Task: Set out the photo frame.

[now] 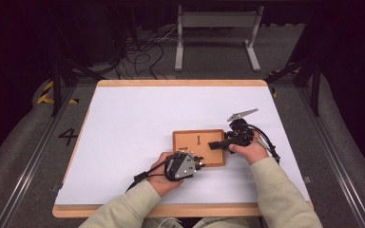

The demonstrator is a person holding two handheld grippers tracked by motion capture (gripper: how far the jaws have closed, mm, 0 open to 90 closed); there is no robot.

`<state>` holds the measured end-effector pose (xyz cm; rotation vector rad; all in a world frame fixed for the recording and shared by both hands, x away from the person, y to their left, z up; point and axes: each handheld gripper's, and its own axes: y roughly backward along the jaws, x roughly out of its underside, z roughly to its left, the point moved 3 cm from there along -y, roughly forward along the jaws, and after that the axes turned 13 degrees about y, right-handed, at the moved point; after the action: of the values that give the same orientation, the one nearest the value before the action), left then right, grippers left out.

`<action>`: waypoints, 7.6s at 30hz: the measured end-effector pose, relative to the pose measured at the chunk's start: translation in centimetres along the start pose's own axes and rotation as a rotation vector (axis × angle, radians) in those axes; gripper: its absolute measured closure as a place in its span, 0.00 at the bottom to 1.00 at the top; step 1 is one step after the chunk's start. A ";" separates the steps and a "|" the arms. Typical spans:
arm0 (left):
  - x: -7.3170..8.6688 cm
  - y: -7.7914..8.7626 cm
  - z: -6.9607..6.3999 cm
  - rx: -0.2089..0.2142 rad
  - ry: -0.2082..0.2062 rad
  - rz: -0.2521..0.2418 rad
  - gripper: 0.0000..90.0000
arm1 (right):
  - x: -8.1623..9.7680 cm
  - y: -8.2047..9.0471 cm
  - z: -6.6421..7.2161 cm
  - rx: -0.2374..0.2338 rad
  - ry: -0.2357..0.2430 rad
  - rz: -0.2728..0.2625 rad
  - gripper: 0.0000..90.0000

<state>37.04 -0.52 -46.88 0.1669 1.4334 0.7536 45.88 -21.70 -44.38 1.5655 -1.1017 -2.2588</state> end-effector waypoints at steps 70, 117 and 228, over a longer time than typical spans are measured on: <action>6.6 11.3 6.4 -0.088 0.473 -0.143 0.47 | 3.2 6.5 10.2 0.105 0.449 0.191 0.53; 7.1 11.2 7.0 -0.131 0.514 -0.116 0.44 | 5.7 3.3 8.2 0.043 0.279 0.253 1.00; 9.6 13.0 6.4 -0.193 0.606 -0.006 0.45 | -6.4 0.2 8.8 0.098 -0.030 0.180 0.36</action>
<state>37.76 16.84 -46.75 -0.2366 1.9142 0.9823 40.98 -14.32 -38.07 1.4075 -1.3223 -2.1468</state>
